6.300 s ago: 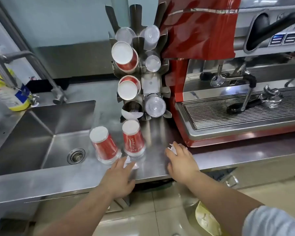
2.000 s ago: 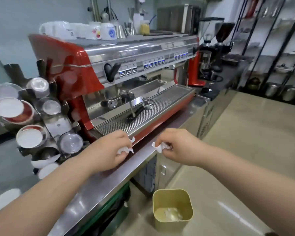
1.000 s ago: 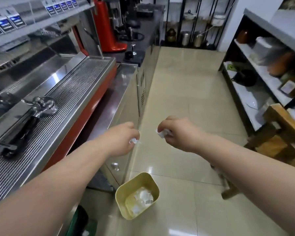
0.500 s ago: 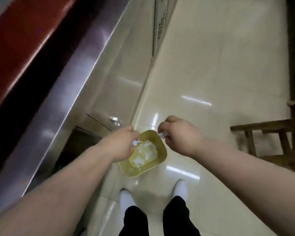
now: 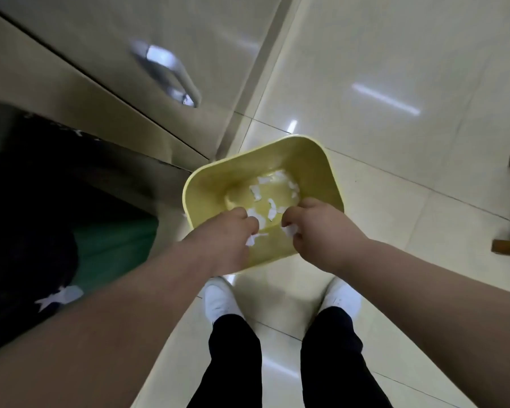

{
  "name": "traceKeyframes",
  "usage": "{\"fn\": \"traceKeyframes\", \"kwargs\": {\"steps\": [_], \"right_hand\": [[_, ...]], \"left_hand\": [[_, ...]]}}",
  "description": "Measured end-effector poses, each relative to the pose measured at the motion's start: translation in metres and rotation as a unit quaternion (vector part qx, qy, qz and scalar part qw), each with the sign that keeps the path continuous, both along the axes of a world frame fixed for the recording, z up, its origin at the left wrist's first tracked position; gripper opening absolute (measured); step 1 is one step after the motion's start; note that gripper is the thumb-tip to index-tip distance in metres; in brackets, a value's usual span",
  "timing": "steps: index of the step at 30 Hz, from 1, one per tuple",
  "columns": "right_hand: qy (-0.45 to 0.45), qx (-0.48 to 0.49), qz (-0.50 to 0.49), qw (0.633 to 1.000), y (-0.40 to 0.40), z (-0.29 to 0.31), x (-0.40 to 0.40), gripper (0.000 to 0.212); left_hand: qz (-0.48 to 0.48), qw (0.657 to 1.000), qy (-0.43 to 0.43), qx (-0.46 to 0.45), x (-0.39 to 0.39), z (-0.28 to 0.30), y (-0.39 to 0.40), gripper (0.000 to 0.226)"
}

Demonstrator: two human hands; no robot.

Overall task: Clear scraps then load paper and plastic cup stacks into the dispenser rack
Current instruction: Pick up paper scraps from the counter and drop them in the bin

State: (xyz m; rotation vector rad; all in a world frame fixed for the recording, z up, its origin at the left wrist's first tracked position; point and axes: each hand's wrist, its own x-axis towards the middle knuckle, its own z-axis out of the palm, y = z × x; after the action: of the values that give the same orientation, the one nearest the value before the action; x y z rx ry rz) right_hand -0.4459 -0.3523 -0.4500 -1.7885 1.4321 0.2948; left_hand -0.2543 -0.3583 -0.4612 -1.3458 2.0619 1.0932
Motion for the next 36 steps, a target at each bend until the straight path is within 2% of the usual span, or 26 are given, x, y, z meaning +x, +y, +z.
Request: {"fn": "traceKeyframes", "kwargs": {"steps": [5,9,17,26,36], "right_hand": [[0.004,0.02,-0.026,0.999,0.003,-0.05,0.0,0.039],[0.015,0.026,-0.026,0.999,-0.008,-0.077,0.007,0.042],[0.047,0.035,0.001,0.998,-0.028,-0.123,0.02,0.035],[0.082,0.058,0.019,0.995,-0.035,-0.151,0.024,0.029],[0.117,0.104,0.082,0.984,-0.043,-0.154,0.026,0.042]], "left_hand": [[0.001,1.0,-0.013,0.029,0.0,-0.054,0.007,0.039],[0.004,0.999,-0.023,0.024,-0.005,-0.077,0.0,0.033],[0.003,0.997,-0.065,0.03,-0.01,-0.119,-0.013,0.034],[0.003,0.997,-0.072,0.037,-0.004,-0.147,-0.01,0.035],[-0.018,0.992,-0.114,0.044,-0.006,-0.156,-0.013,0.039]]}}
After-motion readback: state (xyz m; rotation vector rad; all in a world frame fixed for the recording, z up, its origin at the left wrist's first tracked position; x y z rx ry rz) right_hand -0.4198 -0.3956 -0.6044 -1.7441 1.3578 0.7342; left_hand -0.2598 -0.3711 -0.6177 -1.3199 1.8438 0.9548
